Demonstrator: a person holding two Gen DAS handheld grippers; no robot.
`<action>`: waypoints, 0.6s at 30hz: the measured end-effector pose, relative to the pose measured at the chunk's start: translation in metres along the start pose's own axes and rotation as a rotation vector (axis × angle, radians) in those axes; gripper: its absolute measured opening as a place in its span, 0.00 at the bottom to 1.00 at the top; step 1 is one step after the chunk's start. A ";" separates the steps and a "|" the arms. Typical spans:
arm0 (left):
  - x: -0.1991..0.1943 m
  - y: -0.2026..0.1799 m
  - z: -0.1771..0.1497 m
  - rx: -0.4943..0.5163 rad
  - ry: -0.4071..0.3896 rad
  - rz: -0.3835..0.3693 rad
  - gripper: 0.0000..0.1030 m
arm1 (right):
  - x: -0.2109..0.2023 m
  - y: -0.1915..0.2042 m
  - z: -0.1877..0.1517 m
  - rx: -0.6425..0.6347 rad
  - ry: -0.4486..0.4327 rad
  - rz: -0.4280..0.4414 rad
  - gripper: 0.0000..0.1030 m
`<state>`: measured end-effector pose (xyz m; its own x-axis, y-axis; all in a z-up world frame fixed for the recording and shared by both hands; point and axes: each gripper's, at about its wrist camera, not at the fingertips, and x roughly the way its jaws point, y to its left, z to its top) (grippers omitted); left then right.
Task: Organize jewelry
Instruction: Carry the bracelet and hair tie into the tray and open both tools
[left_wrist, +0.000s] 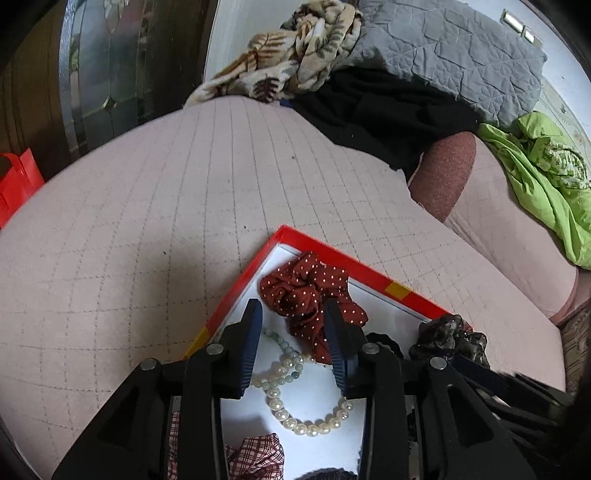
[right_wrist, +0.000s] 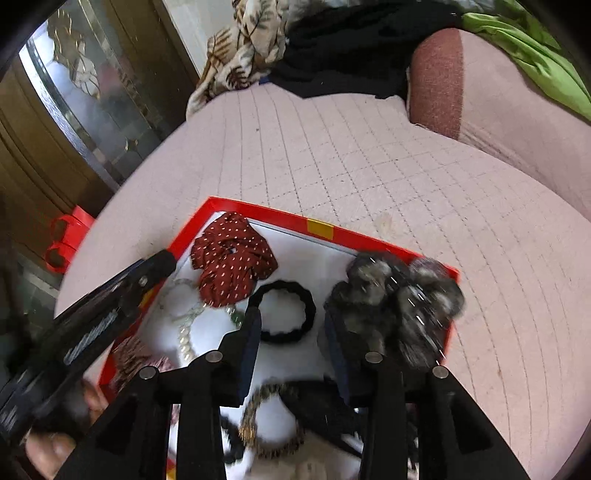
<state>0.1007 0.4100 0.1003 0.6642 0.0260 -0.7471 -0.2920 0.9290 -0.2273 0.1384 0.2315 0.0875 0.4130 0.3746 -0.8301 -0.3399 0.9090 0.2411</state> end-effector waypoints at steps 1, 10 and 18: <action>-0.002 -0.003 0.000 0.006 -0.011 0.011 0.32 | -0.007 -0.002 -0.004 0.006 -0.007 0.003 0.41; -0.036 -0.028 -0.012 0.129 -0.142 0.122 0.47 | -0.070 -0.050 -0.090 0.034 -0.036 -0.062 0.42; -0.063 -0.063 -0.042 0.252 -0.215 0.183 0.60 | -0.116 -0.115 -0.174 0.140 -0.020 -0.203 0.44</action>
<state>0.0481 0.3342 0.1357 0.7537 0.2519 -0.6071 -0.2583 0.9628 0.0789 -0.0171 0.0515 0.0687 0.4782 0.1838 -0.8588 -0.1283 0.9820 0.1388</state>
